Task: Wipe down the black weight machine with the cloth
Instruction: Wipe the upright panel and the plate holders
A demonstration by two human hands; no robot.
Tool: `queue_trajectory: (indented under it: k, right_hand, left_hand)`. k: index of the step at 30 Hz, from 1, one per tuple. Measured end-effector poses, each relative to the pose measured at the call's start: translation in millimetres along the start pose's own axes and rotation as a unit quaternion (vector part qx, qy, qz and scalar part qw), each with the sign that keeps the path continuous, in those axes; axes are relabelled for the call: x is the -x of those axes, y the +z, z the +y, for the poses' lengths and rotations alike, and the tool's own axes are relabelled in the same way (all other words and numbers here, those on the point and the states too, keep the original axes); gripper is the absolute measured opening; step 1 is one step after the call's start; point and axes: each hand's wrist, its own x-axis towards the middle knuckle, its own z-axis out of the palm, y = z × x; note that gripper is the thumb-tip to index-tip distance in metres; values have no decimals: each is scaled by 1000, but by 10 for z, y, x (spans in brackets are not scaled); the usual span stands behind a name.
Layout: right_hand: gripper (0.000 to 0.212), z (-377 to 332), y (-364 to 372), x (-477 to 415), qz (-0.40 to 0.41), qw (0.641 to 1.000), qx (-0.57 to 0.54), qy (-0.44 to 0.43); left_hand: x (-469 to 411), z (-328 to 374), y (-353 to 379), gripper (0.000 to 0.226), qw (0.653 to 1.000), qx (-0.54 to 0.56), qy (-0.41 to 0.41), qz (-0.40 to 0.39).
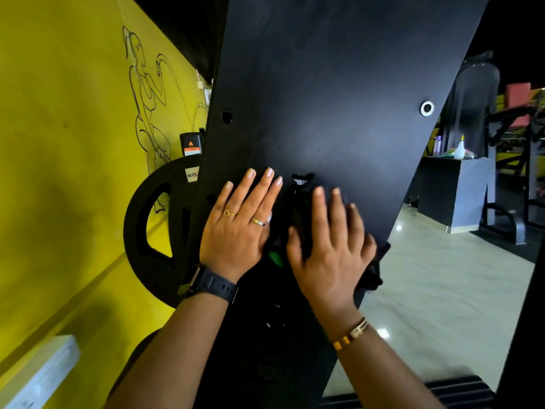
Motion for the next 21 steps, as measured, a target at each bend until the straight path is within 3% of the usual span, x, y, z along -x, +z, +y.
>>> queue_trajectory:
  k: [3,5,12,15,21]
  right_hand:
    - [59,113,21,325,-2,996,18,-89]
    - [58,245,22,400,-4,995,28,-100]
    - [60,459,-29,-238,11,998,8,58]
    - [62,255,-25,-399,13,997,7,76]
    - [56,72,-5,-17,9,998,16,-58]
  left_hand:
    - [1,6,0,50,1000,3,-4,2]
    - [6,12,-3,51,1000,4,-6,-1]
    - [2,10,5,47,1000,-1,-8,-4]
    - [14,17,15,50,1000,5,-10,-2]
    - [23,9,-6,50,1000,11,-11,-6]
